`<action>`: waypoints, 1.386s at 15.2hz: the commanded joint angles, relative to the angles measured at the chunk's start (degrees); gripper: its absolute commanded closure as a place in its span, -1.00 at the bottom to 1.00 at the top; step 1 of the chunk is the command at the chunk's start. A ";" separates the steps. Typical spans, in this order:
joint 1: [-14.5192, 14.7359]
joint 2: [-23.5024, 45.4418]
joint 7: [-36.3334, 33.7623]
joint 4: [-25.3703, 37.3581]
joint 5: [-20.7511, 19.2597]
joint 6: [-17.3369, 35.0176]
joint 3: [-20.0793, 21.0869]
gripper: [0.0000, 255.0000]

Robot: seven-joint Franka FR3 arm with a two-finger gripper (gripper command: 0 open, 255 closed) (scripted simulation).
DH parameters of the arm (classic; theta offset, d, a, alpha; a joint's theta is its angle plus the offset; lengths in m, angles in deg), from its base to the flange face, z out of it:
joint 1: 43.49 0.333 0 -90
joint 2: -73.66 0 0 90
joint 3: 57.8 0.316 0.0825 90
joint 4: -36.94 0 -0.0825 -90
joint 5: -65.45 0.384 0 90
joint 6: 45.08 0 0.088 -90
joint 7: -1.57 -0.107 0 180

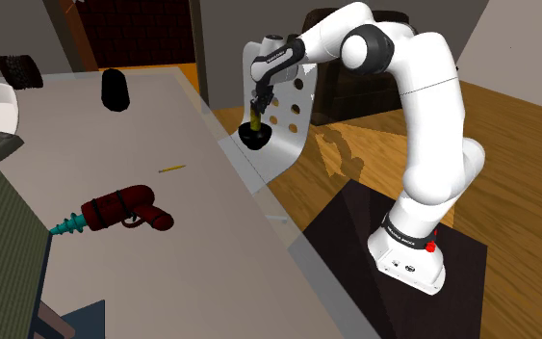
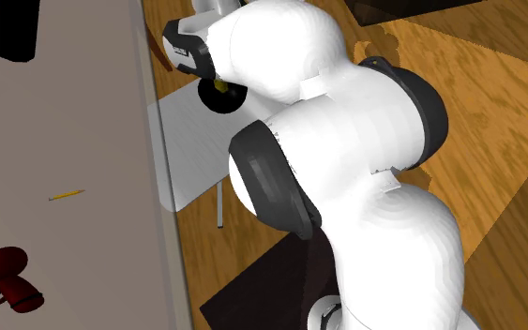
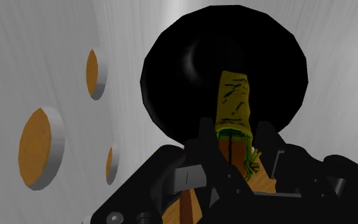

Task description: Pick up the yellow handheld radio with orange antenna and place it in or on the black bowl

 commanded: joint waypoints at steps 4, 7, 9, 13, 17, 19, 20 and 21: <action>0.01 0.02 -0.01 0.02 0.00 0.03 0.00 -1.00; 0.01 0.02 -0.01 0.03 0.00 0.03 0.00 -1.00; 0.01 0.02 -0.01 0.03 0.00 0.03 0.00 -1.00; 0.23 -5.37 -0.14 -1.39 -0.25 -3.94 -0.18 -1.00; 0.23 -5.37 -0.14 -1.40 -0.25 -3.94 -0.18 -1.00; 0.23 -5.37 -0.14 -1.39 -0.25 -3.94 -0.18 -1.00; 0.23 -5.37 -0.14 -1.39 -0.25 -3.94 -0.18 -1.00; 0.23 -5.37 -0.14 -1.39 -0.25 -3.94 -0.18 -1.00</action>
